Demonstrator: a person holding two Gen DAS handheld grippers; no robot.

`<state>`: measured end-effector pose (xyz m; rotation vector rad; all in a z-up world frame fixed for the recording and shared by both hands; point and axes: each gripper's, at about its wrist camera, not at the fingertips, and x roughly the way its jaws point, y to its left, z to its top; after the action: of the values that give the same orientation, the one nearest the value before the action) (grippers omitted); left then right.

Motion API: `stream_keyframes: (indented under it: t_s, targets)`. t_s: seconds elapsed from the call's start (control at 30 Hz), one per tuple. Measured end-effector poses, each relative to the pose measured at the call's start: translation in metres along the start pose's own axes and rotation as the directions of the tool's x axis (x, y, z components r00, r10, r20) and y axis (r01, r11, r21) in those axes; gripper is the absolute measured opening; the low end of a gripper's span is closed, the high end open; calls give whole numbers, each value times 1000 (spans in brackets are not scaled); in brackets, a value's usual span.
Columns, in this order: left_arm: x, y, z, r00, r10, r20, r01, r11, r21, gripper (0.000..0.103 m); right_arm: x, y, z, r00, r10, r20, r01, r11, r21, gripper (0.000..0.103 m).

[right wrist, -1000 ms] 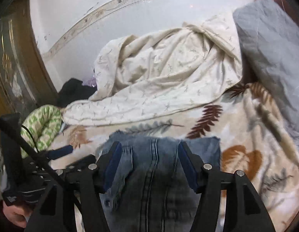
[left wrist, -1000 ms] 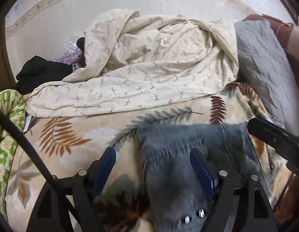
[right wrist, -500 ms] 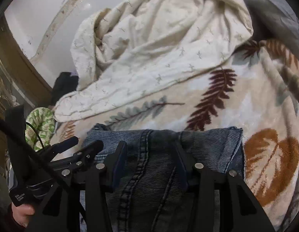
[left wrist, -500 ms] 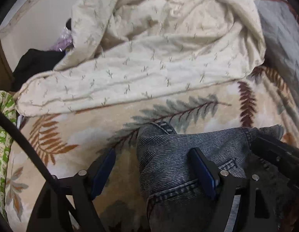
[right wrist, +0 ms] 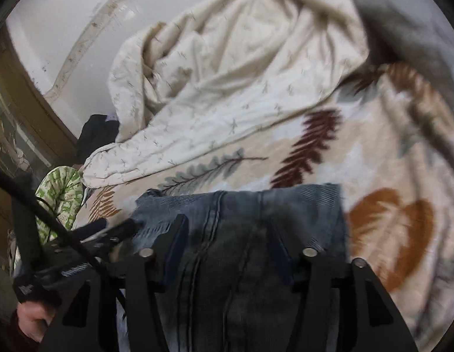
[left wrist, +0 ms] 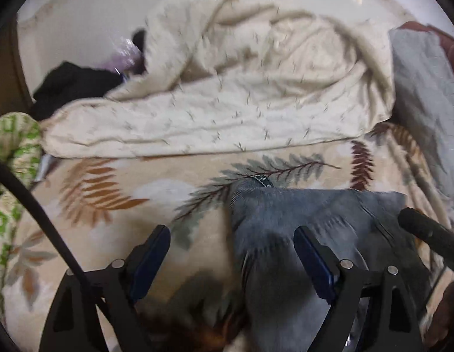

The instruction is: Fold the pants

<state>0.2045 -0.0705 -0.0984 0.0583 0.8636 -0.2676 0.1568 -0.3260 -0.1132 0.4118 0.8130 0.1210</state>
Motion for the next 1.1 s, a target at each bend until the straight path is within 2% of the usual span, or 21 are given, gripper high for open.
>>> stream_keyframes:
  t_s: [0.17,0.23,0.3,0.4,0.53,0.63,0.73,0.87,0.97,1.07,1.1]
  targets:
    - [-47,-7,-31,1000,-12,13,12,999,36,88,-47,16,-29,996,-86,-1,86,994,-73,58]
    - [-57,-14,-45,999,35,16,-36,997,69,88,-58,22,-42,992,-123,-14,121,988,-99,58]
    - [-57,-21,-58,1000,30,-8,-29,996,88,88,-65,25,-54,992,-126,-26,122,986,-117,58]
    - [-46,-26,-81,996,60,-70,-52,993,102,88,-62,25,-69,986,-155,-63,145,981,-132,58]
    - [-33,-26,-100,995,67,-73,-60,994,93,90,-44,22,-83,972,-200,-123,179,970,-163,59]
    - [-38,-27,-102,995,73,-64,-67,993,95,90,-35,28,-92,962,-253,-104,224,948,-226,61]
    - [-55,-21,-101,998,31,-63,-27,998,63,88,-45,31,-92,963,-256,-88,234,950,-206,61]
    - [-118,-8,-101,999,24,41,-25,999,36,88,-92,35,-94,980,-197,-5,195,972,-135,61]
    - [-168,-3,-98,991,36,125,-39,999,25,89,-148,48,-99,979,-175,101,188,973,-133,61]
    - [-223,0,-95,973,72,218,-81,996,31,94,-195,69,-104,971,-157,183,188,967,-171,64]
    - [-246,0,-94,960,96,262,-108,994,29,97,-213,78,-106,967,-149,208,189,964,-186,64]
